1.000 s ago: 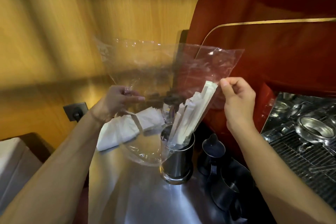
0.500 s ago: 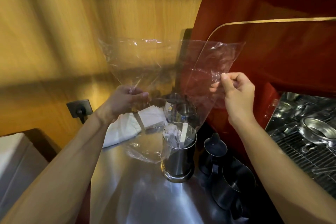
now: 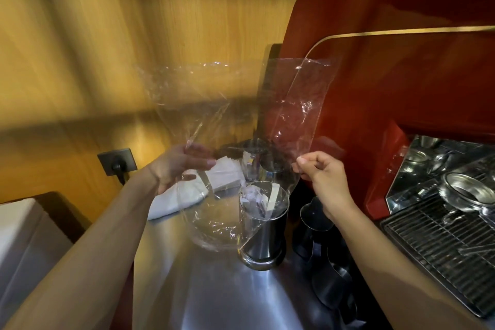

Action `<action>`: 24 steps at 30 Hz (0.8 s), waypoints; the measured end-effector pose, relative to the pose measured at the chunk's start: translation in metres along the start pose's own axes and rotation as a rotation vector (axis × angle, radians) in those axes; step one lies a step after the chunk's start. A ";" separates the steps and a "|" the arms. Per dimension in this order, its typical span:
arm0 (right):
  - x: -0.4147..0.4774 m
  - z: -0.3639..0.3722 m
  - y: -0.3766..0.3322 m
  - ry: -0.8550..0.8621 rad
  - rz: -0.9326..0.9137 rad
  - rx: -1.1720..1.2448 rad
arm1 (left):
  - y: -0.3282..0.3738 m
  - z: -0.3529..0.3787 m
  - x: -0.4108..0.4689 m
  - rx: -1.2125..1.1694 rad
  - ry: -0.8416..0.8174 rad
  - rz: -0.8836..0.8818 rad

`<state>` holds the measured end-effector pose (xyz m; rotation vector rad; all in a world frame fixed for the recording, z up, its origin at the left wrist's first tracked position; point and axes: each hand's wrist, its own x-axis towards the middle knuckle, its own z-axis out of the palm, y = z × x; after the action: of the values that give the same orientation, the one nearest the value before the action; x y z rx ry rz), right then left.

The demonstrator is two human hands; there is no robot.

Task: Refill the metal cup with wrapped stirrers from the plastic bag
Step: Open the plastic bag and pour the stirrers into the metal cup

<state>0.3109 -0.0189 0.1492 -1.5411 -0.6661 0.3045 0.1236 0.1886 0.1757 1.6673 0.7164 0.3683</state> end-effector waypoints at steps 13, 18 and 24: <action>0.007 0.007 -0.020 0.164 -0.236 0.112 | 0.019 0.001 -0.011 -0.217 0.300 0.332; 0.008 0.006 -0.019 0.137 -0.241 0.041 | 0.021 0.006 -0.009 -0.109 0.376 0.330; 0.010 0.008 -0.023 0.148 -0.271 0.092 | 0.027 0.006 -0.009 -0.251 0.445 0.374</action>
<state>0.3092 -0.0077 0.1733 -1.3521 -0.7238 0.0164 0.1265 0.1760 0.2013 1.4873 0.6438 1.0762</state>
